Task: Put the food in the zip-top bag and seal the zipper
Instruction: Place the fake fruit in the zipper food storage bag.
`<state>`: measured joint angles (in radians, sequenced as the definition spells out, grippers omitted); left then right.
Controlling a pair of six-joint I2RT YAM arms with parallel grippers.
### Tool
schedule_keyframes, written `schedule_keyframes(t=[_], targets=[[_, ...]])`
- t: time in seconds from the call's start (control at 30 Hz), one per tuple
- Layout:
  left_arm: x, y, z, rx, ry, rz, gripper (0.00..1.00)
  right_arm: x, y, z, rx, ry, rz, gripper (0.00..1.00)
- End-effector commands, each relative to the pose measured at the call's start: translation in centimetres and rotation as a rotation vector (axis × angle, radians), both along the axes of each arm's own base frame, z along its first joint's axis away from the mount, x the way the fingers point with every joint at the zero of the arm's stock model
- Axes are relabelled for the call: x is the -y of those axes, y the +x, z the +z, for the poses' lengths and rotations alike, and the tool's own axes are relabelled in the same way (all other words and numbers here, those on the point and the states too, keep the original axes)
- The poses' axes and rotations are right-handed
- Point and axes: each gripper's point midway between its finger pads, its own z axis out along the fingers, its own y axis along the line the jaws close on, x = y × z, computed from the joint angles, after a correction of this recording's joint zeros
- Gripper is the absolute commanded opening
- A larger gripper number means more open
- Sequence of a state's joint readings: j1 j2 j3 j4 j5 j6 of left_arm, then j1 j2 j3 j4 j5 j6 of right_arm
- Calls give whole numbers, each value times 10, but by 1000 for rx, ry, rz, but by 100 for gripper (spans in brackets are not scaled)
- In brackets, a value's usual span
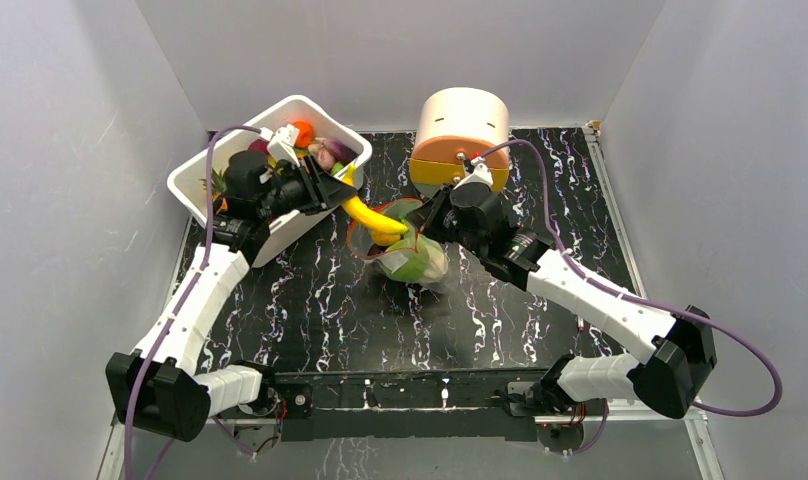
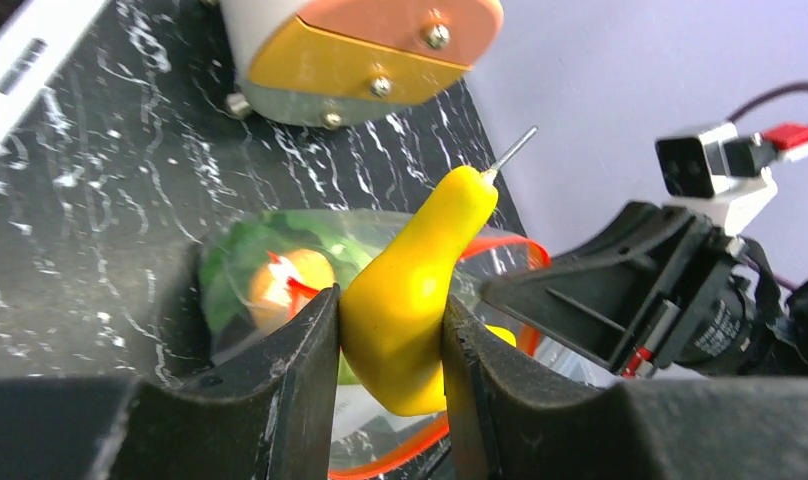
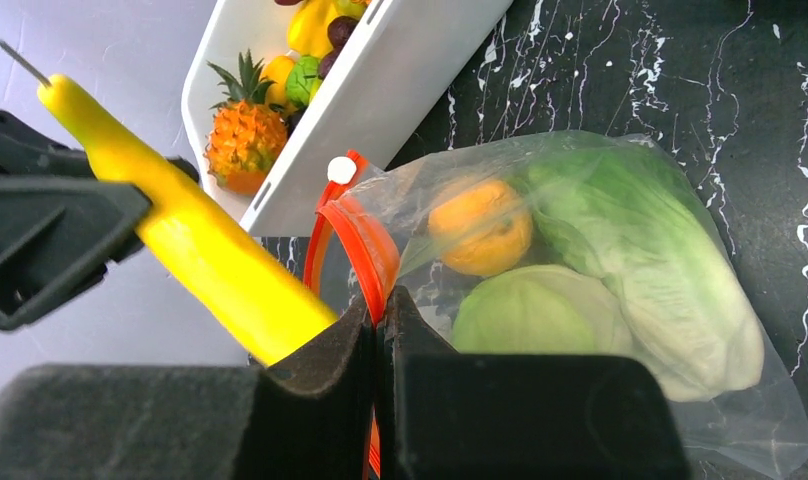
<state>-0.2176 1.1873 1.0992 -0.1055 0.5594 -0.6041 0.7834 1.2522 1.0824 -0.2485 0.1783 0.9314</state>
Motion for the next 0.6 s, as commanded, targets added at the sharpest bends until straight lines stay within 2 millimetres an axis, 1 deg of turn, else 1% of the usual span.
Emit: schedule_keyframes(t=[0.0, 0.03, 0.07, 0.3, 0.37, 0.43, 0.47, 0.57], targets=[[19, -19, 16, 48, -64, -43, 13, -8, 16, 46, 106, 125, -35, 0], [24, -21, 12, 47, -62, -50, 13, -8, 16, 46, 108, 125, -36, 0], [26, -23, 5, 42, -50, -45, 13, -9, 16, 47, 113, 130, -36, 0], [33, -14, -43, -10, 13, -23, 10, -12, 9, 50, 101, 168, -7, 0], [32, -12, -52, -9, 51, -15, 10, -10, 7, 50, 102, 171, -5, 0], [28, -9, -56, 13, 76, 14, 9, -8, 6, 52, 105, 171, -8, 0], [26, -8, -55, 31, 85, 29, 9, -7, 5, 52, 105, 170, -10, 0], [21, -5, -44, 79, 102, 54, 8, -7, 4, 54, 101, 179, -10, 0]])
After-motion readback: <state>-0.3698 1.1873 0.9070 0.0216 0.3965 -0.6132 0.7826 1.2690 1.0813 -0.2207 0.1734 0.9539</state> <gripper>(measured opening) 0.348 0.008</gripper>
